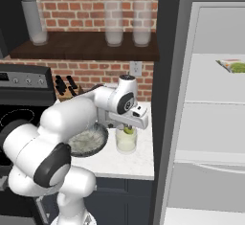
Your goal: Grab a lemon wedge from the fridge and one ice cube from the ice bowl, and put them in the glass of lemonade.
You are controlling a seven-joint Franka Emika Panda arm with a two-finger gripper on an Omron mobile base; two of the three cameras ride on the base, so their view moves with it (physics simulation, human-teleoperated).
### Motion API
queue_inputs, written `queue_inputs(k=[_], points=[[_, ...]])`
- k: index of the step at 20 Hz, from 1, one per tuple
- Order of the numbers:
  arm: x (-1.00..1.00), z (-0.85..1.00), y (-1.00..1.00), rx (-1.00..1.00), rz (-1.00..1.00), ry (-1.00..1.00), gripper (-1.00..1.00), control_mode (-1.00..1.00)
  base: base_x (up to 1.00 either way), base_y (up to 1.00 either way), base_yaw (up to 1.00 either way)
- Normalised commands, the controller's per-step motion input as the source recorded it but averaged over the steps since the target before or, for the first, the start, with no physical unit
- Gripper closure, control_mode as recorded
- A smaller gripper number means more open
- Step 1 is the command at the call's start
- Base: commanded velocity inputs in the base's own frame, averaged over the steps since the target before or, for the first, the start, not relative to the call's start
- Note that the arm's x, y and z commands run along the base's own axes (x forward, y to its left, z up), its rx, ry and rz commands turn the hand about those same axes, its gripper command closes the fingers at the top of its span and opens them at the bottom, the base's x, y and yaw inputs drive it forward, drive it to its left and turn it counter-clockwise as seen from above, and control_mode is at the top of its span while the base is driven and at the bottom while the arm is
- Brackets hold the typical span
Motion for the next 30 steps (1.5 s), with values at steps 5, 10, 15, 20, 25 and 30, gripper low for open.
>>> queue_inputs(k=[5, 10, 15, 20, 25, 30], points=[[-0.16, 0.10, 0.04, 0.00, 0.00, -0.12, 1.00, -1.00, 0.00, 0.00, 0.00], [0.00, 0.30, 0.01, 0.00, 0.00, -0.12, 1.00, -1.00, 0.00, 0.00, 0.00], [0.04, 0.10, 0.05, 0.00, 0.00, 0.00, 1.00, -1.00, 0.00, 0.00, 0.00], [0.06, -0.02, 0.04, -0.01, 0.00, 0.00, 1.00, -1.00, 0.00, 0.00, 0.00], [0.23, -0.15, 0.01, -0.01, 0.00, 0.00, 1.00, -1.00, 0.00, 0.00, 0.00], [0.13, -0.22, 0.00, 0.00, 0.00, 0.00, 1.00, -1.00, 0.00, 0.00, 0.00]])
